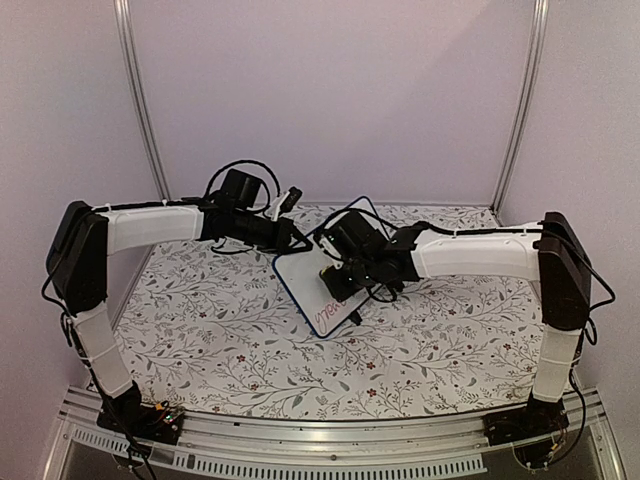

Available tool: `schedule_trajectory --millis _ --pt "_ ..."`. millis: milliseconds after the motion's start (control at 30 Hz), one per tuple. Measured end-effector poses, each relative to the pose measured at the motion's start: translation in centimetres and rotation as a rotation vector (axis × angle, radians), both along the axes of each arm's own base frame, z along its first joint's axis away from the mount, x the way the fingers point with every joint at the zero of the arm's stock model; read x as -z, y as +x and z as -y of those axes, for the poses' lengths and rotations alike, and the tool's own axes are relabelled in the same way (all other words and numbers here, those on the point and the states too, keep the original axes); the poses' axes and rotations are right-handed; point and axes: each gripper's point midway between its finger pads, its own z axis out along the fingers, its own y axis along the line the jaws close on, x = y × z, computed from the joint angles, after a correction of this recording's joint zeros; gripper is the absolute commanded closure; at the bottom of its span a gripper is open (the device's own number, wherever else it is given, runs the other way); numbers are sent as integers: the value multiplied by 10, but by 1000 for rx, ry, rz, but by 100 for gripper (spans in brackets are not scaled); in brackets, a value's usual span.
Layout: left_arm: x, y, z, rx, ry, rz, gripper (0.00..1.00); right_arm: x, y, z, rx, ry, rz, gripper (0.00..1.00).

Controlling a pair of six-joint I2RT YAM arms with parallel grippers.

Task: Erase the whiteboard
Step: Erase the whiteboard at the center of the board.

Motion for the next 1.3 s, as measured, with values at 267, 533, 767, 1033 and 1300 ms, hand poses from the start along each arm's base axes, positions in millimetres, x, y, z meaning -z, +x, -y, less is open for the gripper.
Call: schedule_trajectory --millis 267,533,767,1033,1300 --pt "0 0 0 0 0 -2 100 -34 30 -9 15 73 91 85" --pt "2 0 -1 -11 4 -17 100 -2 14 6 28 60 37 85" --pt "1 0 -1 -10 3 -16 100 41 -12 34 47 0 -71 85" --pt "0 -1 -1 -7 3 -10 100 42 -21 29 22 1 -97 85" --pt "0 -1 -1 -6 4 -10 100 11 -20 -8 -59 48 -40 85"
